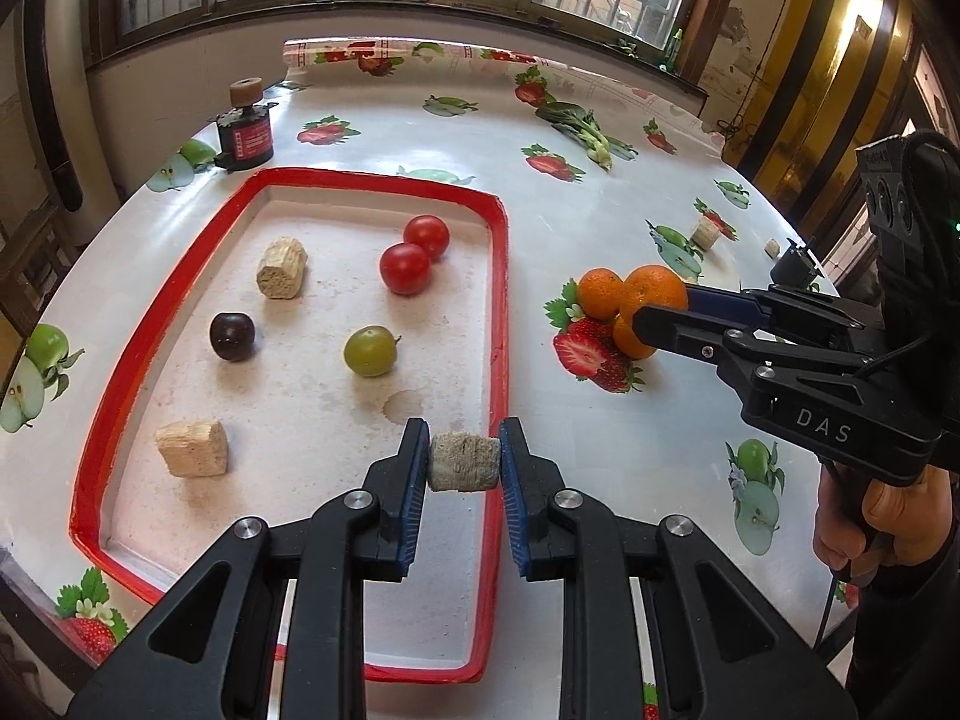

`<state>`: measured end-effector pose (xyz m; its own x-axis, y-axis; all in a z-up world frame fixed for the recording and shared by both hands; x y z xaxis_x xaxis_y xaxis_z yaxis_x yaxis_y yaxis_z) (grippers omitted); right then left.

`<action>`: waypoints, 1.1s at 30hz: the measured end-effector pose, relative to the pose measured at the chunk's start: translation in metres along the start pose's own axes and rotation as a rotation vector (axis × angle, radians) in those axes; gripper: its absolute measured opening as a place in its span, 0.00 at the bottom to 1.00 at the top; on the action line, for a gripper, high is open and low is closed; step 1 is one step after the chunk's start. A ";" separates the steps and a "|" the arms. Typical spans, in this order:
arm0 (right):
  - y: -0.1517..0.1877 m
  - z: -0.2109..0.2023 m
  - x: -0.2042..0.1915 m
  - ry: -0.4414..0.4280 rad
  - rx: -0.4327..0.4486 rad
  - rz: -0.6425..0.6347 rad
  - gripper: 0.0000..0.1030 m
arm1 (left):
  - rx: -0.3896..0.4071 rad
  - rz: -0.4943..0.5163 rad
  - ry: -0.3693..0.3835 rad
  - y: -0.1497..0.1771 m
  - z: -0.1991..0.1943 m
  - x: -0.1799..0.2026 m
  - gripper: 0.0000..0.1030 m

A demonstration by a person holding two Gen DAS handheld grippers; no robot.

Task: Organize fruits
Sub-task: 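Carry the cork with left tool into the tray while right carries the orange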

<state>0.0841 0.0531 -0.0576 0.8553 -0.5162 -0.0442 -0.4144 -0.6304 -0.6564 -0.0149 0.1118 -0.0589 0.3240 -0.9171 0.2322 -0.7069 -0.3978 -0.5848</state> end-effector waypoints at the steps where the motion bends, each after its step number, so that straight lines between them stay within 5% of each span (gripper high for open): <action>1: -0.001 0.001 -0.003 -0.002 0.000 -0.004 0.32 | 0.002 -0.004 -0.003 0.001 -0.002 -0.003 0.20; 33: 0.003 0.049 -0.136 -0.159 -0.076 -0.183 0.31 | -0.007 -0.148 -0.122 0.036 -0.027 -0.110 0.20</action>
<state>-0.0182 0.1492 -0.0904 0.9538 -0.2959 -0.0516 -0.2654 -0.7499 -0.6060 -0.0933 0.1977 -0.0846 0.4980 -0.8391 0.2189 -0.6502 -0.5284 -0.5459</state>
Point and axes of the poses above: each gripper's, at about its wrist camera, not at the fingertips, and z roughly the way its jaws point, x to its right, y to its underside, the point moved 7 cm from there along z, roughly the way its jaws point, and after that the axes turned 4 degrees about y, right-handed, at the moved point
